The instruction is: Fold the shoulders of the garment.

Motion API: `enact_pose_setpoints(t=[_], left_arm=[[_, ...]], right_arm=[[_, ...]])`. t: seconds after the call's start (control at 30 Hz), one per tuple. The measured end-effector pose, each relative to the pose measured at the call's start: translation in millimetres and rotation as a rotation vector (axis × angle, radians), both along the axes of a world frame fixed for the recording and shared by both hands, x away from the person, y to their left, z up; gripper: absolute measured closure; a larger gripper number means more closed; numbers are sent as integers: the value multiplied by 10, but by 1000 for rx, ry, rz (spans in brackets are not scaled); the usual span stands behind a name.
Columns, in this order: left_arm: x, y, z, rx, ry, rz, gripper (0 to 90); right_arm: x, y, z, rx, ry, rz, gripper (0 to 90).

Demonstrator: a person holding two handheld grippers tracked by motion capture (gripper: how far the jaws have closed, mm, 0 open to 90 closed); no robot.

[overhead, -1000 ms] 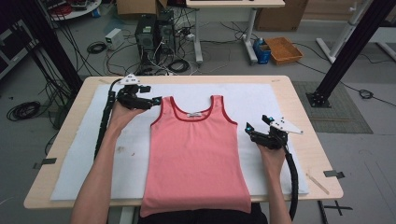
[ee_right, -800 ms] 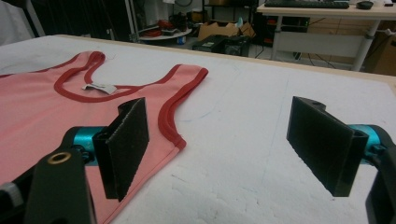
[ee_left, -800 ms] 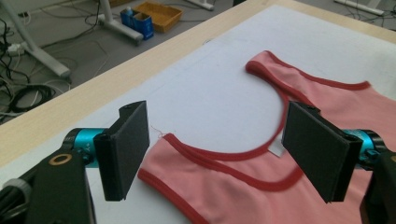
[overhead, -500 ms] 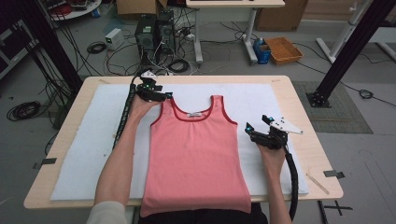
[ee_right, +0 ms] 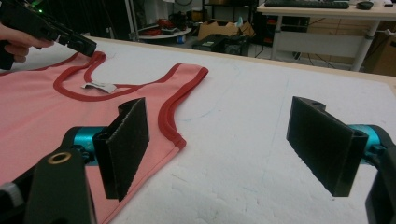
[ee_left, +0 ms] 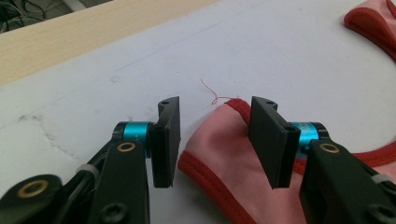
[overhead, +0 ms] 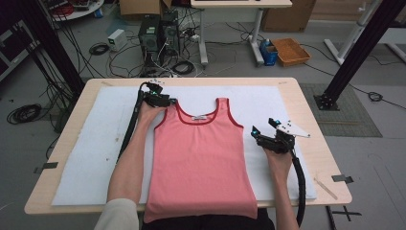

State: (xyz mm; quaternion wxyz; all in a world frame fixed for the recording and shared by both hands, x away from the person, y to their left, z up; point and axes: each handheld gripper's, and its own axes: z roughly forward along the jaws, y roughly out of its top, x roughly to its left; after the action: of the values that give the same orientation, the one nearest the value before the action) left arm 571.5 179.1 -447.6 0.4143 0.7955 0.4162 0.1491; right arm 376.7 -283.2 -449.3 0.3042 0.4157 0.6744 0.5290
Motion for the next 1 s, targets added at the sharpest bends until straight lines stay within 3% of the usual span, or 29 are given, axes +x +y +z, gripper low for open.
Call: enact_pose_setpoints(t=[0.23, 0.37, 0.5, 0.6, 0.8, 0.87, 1.0], left_arm=[[10, -16, -25, 12, -9, -6, 602], [3, -61, -26, 59, -29, -28, 673], [-3, -65, -23, 58, -30, -46, 800], [-12, -60, -2, 63, -29, -53, 828], [-116, -60, 214, 48, -49, -87, 830], [-187, -72, 307, 56, -67, -116, 830], [-369, -76, 441, 24, -94, -153, 830]], right_arm=[[1, 3, 0, -4, 1, -3, 209], [1, 5, 0, -4, 1, -3, 209], [1, 6, 0, -4, 1, -4, 209], [1, 5, -1, -4, 1, -3, 210], [2, 12, 1, -9, 5, -2, 209], [2, 16, 1, -16, 6, -2, 209], [2, 20, 1, -19, 5, -1, 210]])
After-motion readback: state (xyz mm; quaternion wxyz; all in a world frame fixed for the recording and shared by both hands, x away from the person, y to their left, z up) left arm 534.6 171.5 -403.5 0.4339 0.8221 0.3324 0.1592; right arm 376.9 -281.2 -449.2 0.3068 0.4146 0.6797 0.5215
